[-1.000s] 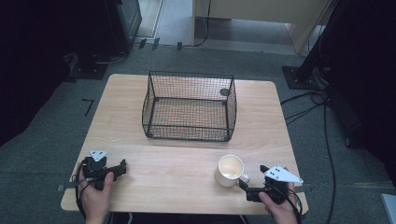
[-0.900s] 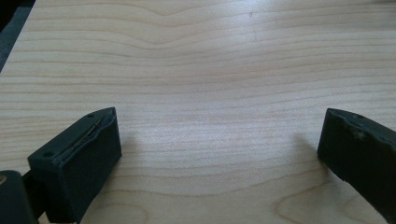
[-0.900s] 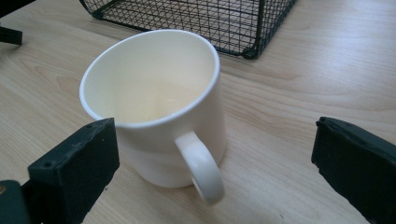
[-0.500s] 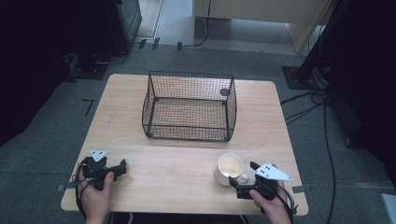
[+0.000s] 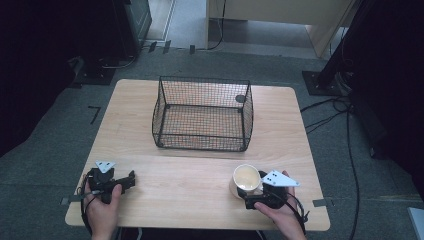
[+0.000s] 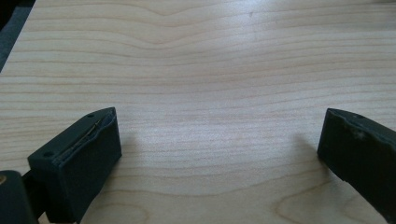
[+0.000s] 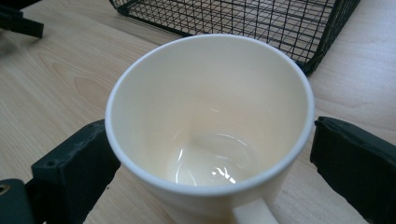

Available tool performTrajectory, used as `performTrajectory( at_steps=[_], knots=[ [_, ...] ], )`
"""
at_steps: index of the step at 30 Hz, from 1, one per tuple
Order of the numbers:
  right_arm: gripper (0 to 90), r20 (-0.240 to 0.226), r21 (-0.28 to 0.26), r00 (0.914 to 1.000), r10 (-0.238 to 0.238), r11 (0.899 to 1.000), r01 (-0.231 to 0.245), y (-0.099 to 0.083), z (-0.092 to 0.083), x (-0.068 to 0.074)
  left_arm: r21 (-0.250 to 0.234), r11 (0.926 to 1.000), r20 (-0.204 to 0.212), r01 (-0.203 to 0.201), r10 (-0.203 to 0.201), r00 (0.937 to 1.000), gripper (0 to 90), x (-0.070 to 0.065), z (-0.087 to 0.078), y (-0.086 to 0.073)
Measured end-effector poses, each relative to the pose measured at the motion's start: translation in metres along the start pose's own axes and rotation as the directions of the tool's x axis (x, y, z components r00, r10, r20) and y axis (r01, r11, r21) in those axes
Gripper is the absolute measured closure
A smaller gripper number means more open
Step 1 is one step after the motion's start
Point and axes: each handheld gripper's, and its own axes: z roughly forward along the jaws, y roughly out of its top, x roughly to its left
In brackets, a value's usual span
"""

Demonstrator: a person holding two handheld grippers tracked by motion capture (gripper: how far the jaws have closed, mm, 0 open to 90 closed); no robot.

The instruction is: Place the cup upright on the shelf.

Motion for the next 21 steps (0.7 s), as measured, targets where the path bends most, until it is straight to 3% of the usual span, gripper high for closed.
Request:
performTrajectory(
  at_steps=[5,15,21],
  knots=[
    [0.9,0.007,0.021,0.9988,-0.048,0.999,0.048,0.003,0.005,0.001,0.000,1.0000,0.000,0.000,0.000,1.0000,0.0,0.000,0.000,0.000],
    [1.0,0.025,0.042,0.9961,-0.085,0.996,0.084,0.001,0.016,0.002,0.000,1.0000,0.000,0.000,0.000,1.0000,0.0,0.000,0.000,0.000],
    [3.9,0.035,0.049,0.9961,-0.082,0.996,0.080,0.000,0.021,0.005,0.000,1.0000,0.000,-0.001,0.001,1.0000,0.0,0.000,0.000,0.000]
  ],
)
